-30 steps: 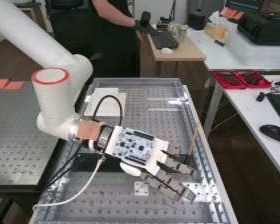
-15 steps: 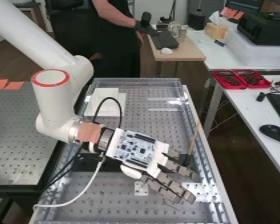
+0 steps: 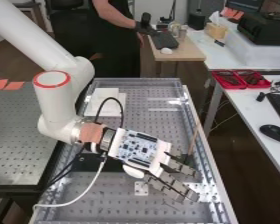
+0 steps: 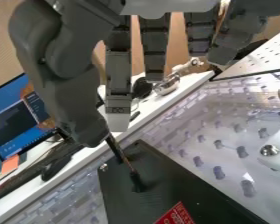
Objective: Grab the drill bit and place it in the clear container
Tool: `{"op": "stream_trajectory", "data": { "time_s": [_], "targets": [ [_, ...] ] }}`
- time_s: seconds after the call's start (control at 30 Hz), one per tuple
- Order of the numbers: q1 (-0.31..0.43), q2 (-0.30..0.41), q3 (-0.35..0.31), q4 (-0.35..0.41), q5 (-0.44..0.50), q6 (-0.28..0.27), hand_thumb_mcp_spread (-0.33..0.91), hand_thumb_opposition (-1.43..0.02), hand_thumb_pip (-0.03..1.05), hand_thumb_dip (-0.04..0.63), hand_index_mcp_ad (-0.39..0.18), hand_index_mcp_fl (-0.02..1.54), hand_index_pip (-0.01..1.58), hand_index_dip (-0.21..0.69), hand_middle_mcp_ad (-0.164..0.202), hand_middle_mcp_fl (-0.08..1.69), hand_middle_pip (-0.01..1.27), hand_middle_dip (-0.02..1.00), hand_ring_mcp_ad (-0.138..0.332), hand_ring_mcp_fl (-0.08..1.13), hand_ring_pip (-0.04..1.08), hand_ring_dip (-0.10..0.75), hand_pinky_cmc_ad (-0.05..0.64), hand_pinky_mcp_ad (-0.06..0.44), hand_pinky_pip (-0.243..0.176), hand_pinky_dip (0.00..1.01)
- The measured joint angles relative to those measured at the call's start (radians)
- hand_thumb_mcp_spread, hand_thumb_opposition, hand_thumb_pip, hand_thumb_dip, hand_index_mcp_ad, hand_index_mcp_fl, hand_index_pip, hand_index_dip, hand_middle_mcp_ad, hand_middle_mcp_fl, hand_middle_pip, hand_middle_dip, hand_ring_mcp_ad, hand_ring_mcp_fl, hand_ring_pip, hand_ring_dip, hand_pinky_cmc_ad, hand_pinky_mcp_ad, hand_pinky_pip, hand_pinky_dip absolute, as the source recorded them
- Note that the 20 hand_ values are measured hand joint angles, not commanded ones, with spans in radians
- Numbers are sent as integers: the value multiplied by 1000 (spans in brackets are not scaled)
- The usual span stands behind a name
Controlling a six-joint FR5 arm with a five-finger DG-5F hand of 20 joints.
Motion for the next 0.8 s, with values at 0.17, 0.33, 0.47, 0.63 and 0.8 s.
{"op": "stream_trajectory", "data": {
  "time_s": [0.17, 0.33, 0.47, 0.63, 0.8],
  "targets": [
    [2, 3, -25, 50, 9, -21, 421, -880, 672, 284, -51, 356, 1314, 171, 101, 215, 133, 175, 271, -7, 80, -14, 295, 199, -98, 190],
    [6, 5, -48, 95, 23, -46, 421, -880, 668, 283, -51, 354, 1346, 171, 98, 215, 133, 176, 272, -3, 80, -14, 295, 199, -96, 190],
    [7, 2, -52, 105, 20, -46, 421, -880, 667, 286, -52, 354, 1367, 171, 93, 215, 133, 178, 274, -3, 77, -14, 297, 199, -96, 190],
    [10, -6, -51, 109, 29, -45, 429, -883, 667, 286, -52, 340, 1393, 171, 93, 215, 131, 188, 269, -3, 80, -14, 297, 199, -96, 190],
    [12, -13, -47, 112, 35, -43, 449, -883, 667, 286, -52, 326, 1396, 171, 93, 215, 127, 185, 267, -3, 77, -14, 293, 202, -96, 190]
  ]
}}
